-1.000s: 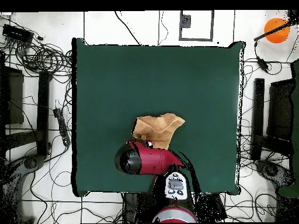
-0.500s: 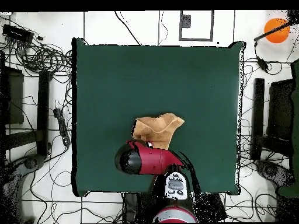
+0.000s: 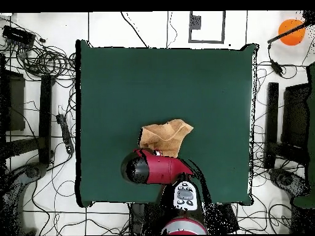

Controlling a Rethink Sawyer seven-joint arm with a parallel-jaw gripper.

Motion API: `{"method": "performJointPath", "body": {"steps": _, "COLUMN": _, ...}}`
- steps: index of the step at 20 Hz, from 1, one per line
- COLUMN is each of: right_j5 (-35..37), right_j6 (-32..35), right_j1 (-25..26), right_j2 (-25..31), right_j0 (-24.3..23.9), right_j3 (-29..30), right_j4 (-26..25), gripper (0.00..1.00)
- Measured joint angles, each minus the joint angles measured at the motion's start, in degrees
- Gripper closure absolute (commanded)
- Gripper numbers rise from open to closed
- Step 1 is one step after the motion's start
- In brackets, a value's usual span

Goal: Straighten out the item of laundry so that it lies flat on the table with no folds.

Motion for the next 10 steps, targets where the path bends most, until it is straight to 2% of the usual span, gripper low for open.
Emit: {"method": "performJointPath", "body": {"steps": 10, "right_j5": 2.11, "right_j6": 0.00, "right_j1": -1.51, "right_j2": -0.01, "right_j0": 0.00, "right_j3": 0.00, "right_j4": 0.00, "gripper": 1.00}}
